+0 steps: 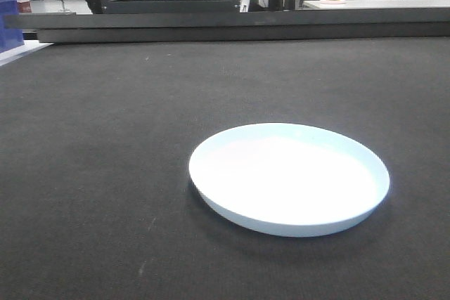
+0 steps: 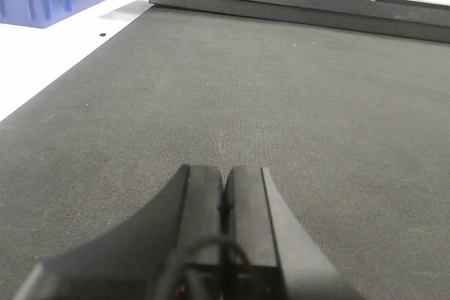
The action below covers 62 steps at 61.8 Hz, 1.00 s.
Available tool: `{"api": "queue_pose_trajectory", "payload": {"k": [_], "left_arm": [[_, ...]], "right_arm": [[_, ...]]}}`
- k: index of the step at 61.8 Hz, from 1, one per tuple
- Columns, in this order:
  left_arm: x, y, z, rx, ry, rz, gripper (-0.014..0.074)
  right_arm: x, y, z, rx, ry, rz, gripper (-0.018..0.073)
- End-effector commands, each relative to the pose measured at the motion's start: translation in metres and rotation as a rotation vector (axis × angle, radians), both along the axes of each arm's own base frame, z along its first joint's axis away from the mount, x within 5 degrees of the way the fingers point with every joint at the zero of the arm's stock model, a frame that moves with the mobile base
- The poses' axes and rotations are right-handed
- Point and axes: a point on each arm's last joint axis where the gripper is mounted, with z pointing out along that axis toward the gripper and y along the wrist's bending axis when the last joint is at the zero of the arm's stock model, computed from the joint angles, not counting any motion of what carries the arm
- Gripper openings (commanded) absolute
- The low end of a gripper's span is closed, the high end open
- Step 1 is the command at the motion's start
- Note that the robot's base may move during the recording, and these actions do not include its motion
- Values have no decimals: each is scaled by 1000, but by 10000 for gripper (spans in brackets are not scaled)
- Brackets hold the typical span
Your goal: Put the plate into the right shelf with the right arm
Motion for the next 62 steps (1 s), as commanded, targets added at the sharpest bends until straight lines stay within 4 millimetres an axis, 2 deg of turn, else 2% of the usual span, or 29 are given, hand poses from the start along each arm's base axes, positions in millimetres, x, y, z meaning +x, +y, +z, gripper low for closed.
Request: {"api": "queue_pose_trajectory", "payload": {"k": [1, 21, 28, 33, 40, 48, 62], "left_arm": [[-1, 1, 5, -18, -89, 9, -128], [-1, 1, 5, -18, -89, 9, -128], [-1, 1, 5, -18, -89, 9, -128], [-1, 1, 5, -18, -89, 9, -128], [-1, 1, 5, -18, -89, 9, -128], [-1, 1, 5, -18, -89, 9, -128], [-1, 1, 5, -18, -89, 9, -128]], "right_arm": [[-3, -1, 14, -12, -124, -13, 54], [-3, -1, 15, -12, -134, -14, 54], [-5, -1, 22, -10, -207, -17, 54], [-8, -2, 35, 18, -277, -16, 54], [-12, -1, 65, 23, -279, -11, 54], [-9, 0, 96, 18, -168, -4, 54], [13, 1, 119, 10, 137, 9, 54]]}}
